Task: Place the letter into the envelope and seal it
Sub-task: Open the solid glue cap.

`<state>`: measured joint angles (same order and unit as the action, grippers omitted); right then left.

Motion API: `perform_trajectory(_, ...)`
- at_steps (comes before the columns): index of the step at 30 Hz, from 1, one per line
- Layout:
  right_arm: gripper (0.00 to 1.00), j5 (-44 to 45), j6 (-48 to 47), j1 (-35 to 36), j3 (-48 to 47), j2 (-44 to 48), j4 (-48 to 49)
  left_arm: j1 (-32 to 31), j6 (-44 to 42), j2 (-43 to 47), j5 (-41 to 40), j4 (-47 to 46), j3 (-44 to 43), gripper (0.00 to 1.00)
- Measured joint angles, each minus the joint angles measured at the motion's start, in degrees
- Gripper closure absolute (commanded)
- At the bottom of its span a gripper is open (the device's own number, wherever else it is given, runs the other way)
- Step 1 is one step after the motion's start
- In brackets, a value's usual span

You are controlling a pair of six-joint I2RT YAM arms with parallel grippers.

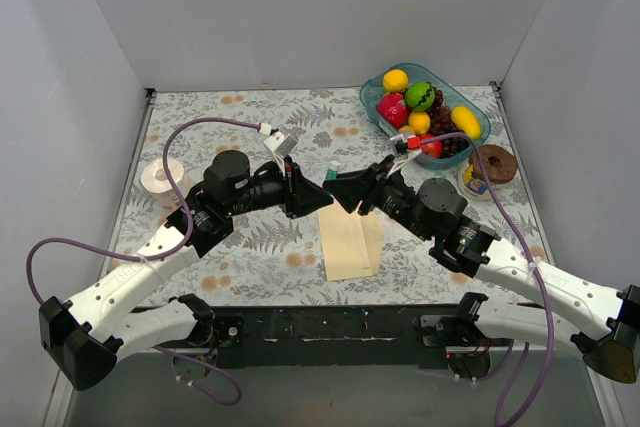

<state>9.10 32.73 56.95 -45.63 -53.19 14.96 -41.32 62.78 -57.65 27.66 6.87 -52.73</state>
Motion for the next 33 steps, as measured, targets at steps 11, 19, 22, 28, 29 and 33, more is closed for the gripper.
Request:
perform_trajectory(11, 0.5, -0.1, 0.3, -0.8, 0.0, -0.5, 0.0, 0.0, -0.4, -0.6, 1.5, 0.2, -0.7, 1.0)
perform_trajectory(19, 0.99, -1.4, 1.7, -1.3, -0.1, -1.7, 0.7, -0.1, -0.9, -1.2, 2.0, 0.4, -0.6, 1.0)
perform_trajectory(22, 0.99, -1.6, 2.2, -1.6, -0.4, -1.8, 0.6, -0.1, -1.1, -1.0, 1.9, 0.2, -0.6, 1.0)
perform_trajectory(28, 0.99, -1.3, -1.6, -1.5, -6.1, -3.3, -6.6, -0.4, -0.4, 1.2, 0.4, -5.0, 3.5, 1.0)
perform_trajectory(29, 0.99, -0.2, -3.2, -1.6, -8.0, -3.9, -7.8, -0.6, -0.3, 2.3, 0.2, -5.7, 4.9, 1.0)
perform_trajectory(33, 0.99, 8.0, -8.9, -6.1, -16.8, -4.4, -8.7, -1.7, 0.7, 7.5, 0.2, -1.8, 12.8, 1.0)
